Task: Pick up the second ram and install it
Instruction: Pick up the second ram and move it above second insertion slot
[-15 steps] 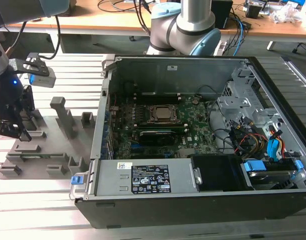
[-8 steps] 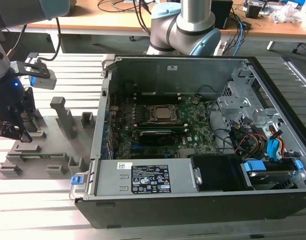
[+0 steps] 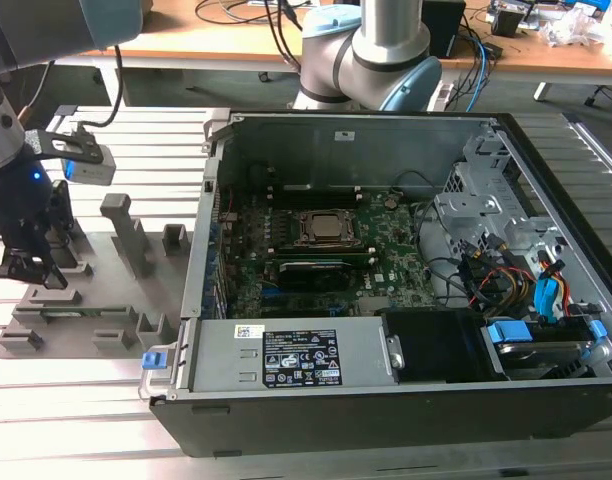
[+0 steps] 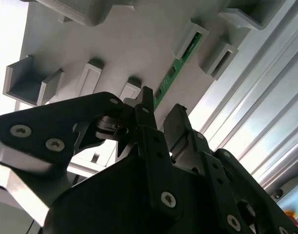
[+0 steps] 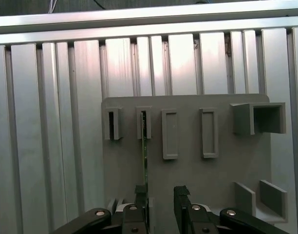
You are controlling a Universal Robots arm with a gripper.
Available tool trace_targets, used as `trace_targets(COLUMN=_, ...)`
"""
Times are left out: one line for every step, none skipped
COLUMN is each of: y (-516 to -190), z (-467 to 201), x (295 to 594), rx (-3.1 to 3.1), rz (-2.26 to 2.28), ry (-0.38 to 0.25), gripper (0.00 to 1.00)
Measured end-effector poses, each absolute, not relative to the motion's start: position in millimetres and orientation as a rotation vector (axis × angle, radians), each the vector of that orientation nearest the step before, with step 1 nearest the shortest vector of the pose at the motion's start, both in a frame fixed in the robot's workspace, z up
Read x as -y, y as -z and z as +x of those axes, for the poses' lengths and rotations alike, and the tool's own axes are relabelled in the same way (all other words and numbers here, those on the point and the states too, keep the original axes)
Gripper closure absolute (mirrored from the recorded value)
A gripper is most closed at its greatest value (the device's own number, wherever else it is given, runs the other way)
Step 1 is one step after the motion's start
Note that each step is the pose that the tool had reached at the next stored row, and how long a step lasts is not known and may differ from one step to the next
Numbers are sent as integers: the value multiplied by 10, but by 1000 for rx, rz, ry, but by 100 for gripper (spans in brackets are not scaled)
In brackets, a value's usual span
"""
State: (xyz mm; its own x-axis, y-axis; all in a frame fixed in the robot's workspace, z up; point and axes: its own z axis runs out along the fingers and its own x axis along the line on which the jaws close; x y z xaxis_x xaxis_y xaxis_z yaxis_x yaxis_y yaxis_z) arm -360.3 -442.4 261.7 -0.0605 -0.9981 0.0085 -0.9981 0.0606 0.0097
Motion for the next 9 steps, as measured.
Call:
trace_targets(y=-2609, z=-3603, x=4424, rx=2278, rz=2145, ry=2, gripper=64)
trace_targets(y=-2598, z=-3603, x=4424, rx=2278, rz=2145, ry=2, gripper=64)
trace_targets(y=-2585, z=-3603, x=4425, rx=2278, rz=2145, ry=2, gripper=64)
trace_targets(y=-2576, z=-3603, x=4425, rx=2278, rz=2145, ry=2, gripper=64)
trace_targets(y=-2565, z=-3603, x=4425, rx=2277, rz=2146, ry=2, gripper=64)
trace_targets(y=-2558, z=-3603, x=4425, rx=2277, rz=2146, ry=2, gripper=64)
trace_targets(y=-2553, z=-3603, x=4425, rx=2277, rz=2146, ry=2, gripper=64)
trace_targets(y=-2545, z=-3603, x=4425, rx=2277, rz=2146, ry=2, gripper=64)
trace_targets(y=-2535, z=-3603, x=4425, rx=2277, rz=2146, ry=2, gripper=64)
